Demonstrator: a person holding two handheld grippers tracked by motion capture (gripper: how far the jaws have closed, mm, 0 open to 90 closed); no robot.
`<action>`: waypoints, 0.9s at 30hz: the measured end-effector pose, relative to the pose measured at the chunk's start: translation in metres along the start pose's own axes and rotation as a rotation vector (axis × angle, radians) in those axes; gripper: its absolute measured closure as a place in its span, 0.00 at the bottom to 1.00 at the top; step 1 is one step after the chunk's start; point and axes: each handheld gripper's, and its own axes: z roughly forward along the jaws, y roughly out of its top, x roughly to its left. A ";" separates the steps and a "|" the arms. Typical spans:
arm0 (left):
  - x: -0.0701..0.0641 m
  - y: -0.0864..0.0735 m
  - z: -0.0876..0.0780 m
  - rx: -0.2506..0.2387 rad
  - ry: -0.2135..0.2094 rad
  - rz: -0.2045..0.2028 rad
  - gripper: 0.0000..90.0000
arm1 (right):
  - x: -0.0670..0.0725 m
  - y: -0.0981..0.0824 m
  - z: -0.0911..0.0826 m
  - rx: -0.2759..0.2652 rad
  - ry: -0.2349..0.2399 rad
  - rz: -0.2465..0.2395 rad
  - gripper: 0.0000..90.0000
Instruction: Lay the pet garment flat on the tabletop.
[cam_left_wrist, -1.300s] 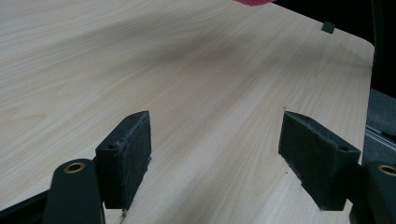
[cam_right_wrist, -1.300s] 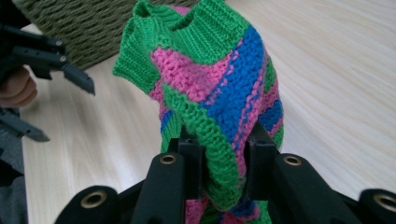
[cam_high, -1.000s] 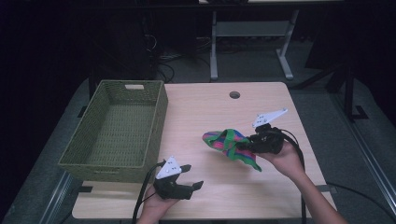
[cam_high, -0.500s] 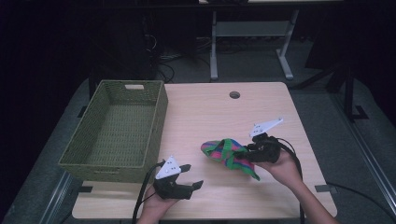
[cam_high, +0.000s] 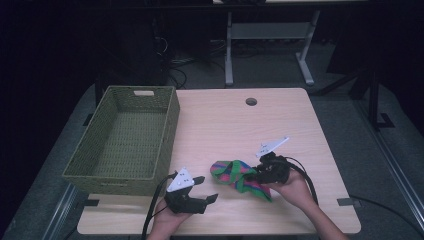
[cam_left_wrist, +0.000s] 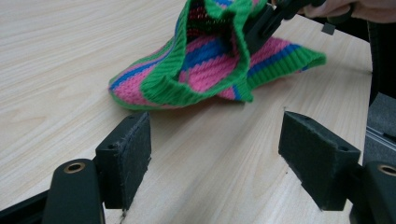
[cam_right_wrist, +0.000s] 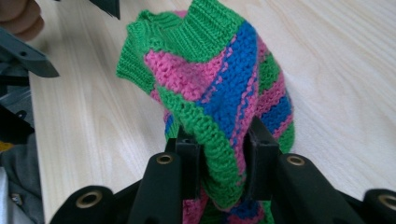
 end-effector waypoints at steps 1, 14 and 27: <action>0.000 0.000 0.000 -0.004 0.002 -0.001 0.28 | 0.000 0.000 0.002 0.002 0.000 0.008 0.78; 0.001 0.000 -0.002 -0.012 0.006 -0.003 0.28 | 0.018 -0.002 0.033 0.095 0.011 -0.008 0.57; 0.001 0.000 -0.003 -0.022 0.011 -0.012 0.28 | 0.028 -0.004 0.026 0.105 0.029 -0.035 0.38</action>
